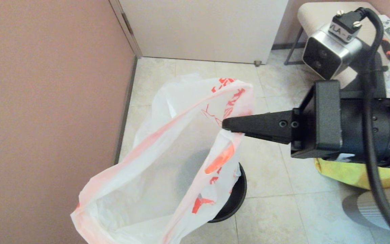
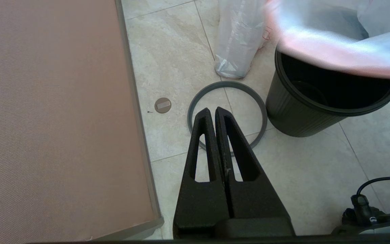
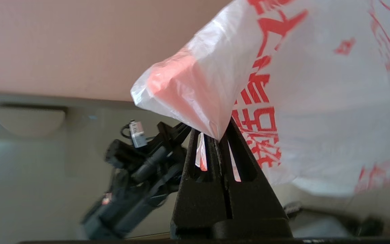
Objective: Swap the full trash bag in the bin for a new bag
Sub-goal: Put the new garbage bag on the trash can
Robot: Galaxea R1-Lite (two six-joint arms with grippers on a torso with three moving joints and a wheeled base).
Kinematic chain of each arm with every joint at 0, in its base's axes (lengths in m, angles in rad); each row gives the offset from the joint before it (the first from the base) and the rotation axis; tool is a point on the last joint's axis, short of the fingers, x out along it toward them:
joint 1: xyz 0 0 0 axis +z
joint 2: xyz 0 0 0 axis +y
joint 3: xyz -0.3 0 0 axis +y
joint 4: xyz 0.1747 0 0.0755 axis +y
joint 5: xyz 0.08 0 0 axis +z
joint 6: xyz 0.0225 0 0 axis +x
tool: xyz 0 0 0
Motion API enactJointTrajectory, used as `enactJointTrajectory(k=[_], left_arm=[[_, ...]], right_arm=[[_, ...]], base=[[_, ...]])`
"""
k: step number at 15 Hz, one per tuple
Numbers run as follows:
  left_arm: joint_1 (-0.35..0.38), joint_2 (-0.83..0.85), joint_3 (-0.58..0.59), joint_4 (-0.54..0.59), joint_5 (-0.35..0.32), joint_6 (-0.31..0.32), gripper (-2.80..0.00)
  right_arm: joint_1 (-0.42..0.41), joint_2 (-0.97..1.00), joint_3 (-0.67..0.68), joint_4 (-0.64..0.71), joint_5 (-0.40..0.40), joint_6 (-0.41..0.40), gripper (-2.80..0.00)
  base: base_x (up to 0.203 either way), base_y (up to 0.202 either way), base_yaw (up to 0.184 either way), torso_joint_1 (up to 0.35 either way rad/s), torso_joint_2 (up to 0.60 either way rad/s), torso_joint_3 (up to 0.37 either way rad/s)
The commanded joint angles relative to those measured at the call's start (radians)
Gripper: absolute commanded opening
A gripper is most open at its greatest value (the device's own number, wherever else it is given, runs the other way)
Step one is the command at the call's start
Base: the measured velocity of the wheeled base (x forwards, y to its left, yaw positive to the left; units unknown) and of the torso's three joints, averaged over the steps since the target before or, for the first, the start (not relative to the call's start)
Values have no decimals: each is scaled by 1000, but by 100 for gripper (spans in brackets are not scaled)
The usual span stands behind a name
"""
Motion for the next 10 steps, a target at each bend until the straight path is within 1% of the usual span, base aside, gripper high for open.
enactJointTrajectory(k=[1,4,5,7,10], left_arm=[[0,1,3,0,-1,1,-280],[0,1,3,0,-1,1,-280],[0,1,3,0,-1,1,-280],[0,1,3,0,-1,1,-280],[0,1,3,0,-1,1,-280]], right_arm=[[-26,-91,38,30,4,24,-280],[-27,-145,116,41,6,28,-280],[-27,-152,135,71,6,32,-280],[-25,-166,142,132,6,45,-280],[-16,-186,118,164,6,47,-280]], base=[[0,0,0,0,0,0],[0,0,0,0,0,0],[0,0,0,0,0,0],[0,0,0,0,0,0],[0,0,0,0,0,0]])
